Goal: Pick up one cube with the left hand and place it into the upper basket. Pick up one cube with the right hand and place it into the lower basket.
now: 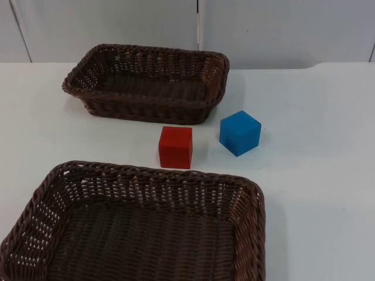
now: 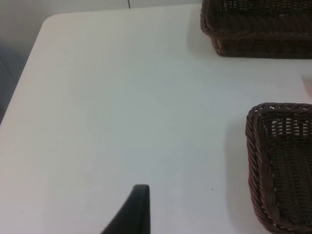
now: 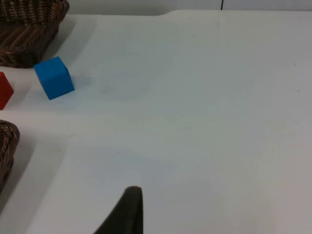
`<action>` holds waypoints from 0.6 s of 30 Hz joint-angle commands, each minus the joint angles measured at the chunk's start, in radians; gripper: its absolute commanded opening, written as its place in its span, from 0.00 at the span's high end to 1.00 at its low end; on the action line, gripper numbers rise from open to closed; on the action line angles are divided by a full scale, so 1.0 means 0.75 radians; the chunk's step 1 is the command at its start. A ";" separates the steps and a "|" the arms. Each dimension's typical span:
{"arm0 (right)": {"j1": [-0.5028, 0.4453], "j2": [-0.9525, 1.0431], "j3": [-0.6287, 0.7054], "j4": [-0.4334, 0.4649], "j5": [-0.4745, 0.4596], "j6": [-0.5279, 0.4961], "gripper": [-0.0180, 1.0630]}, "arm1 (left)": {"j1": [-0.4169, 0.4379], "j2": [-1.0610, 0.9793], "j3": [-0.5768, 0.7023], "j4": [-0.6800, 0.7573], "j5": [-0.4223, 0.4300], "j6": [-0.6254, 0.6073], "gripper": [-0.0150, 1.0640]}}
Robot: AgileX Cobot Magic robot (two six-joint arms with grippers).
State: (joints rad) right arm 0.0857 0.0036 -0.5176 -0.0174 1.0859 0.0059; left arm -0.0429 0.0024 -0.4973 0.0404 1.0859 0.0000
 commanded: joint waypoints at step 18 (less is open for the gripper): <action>-0.008 -0.005 0.003 -0.008 -0.011 0.002 0.01 | -0.003 0.039 0.005 0.003 -0.016 0.007 0.01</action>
State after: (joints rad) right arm 0.0857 0.0036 -0.5176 -0.0174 1.0859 0.0059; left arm -0.0429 0.0169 -0.4973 0.0404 1.0859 0.0000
